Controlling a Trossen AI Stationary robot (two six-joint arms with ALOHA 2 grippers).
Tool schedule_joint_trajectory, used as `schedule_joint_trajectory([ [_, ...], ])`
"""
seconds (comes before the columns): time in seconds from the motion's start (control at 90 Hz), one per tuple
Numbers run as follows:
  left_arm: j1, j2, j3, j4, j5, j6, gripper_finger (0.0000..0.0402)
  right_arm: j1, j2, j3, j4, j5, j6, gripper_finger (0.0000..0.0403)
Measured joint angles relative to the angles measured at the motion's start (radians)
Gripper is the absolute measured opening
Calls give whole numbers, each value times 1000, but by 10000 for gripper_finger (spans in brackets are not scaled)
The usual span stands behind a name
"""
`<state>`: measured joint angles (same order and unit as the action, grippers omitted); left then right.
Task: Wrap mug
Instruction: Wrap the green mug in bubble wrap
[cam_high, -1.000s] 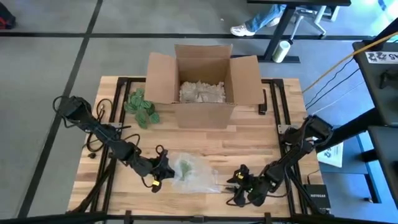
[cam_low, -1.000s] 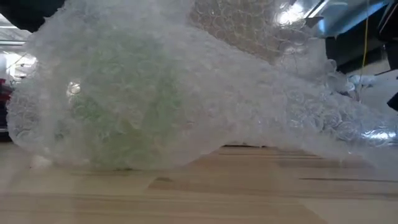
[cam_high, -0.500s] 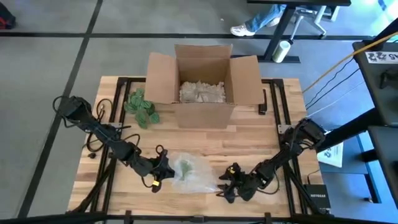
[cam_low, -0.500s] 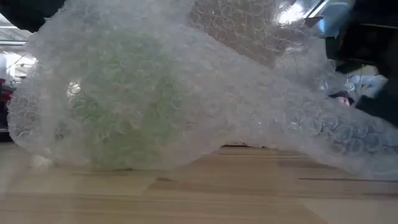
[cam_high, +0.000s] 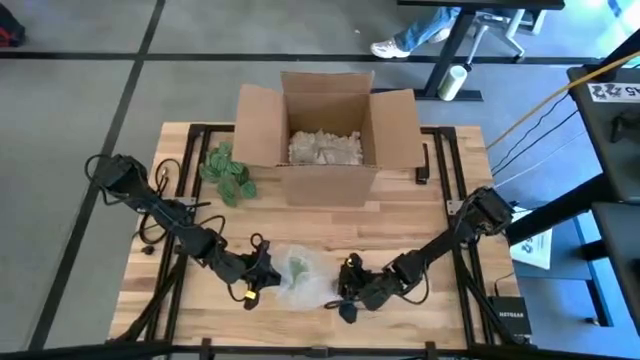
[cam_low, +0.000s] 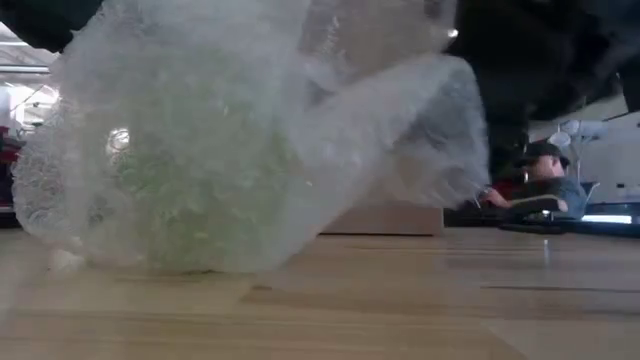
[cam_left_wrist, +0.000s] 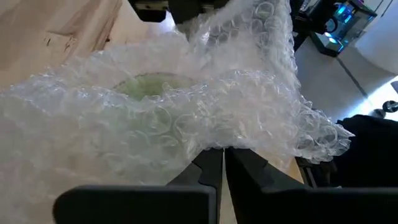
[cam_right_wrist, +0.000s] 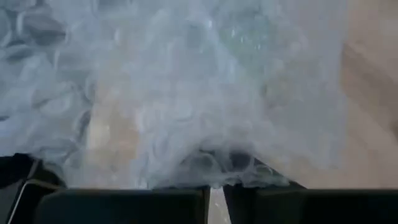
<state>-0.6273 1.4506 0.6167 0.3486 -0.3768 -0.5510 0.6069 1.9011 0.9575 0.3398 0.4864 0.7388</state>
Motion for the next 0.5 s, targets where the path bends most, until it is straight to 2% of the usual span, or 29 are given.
schedule_joint_trajectory([
  [0.156,-1,0,0,-15,2,-11,0,-11,0,77,-4,7,-134,5],
  [0.267,-1,-1,0,-23,4,-18,0,-26,0,140,-79,7,-246,9],
  [0.5,-1,0,0,-41,5,-18,0,-84,0,253,-190,-22,-341,9],
])
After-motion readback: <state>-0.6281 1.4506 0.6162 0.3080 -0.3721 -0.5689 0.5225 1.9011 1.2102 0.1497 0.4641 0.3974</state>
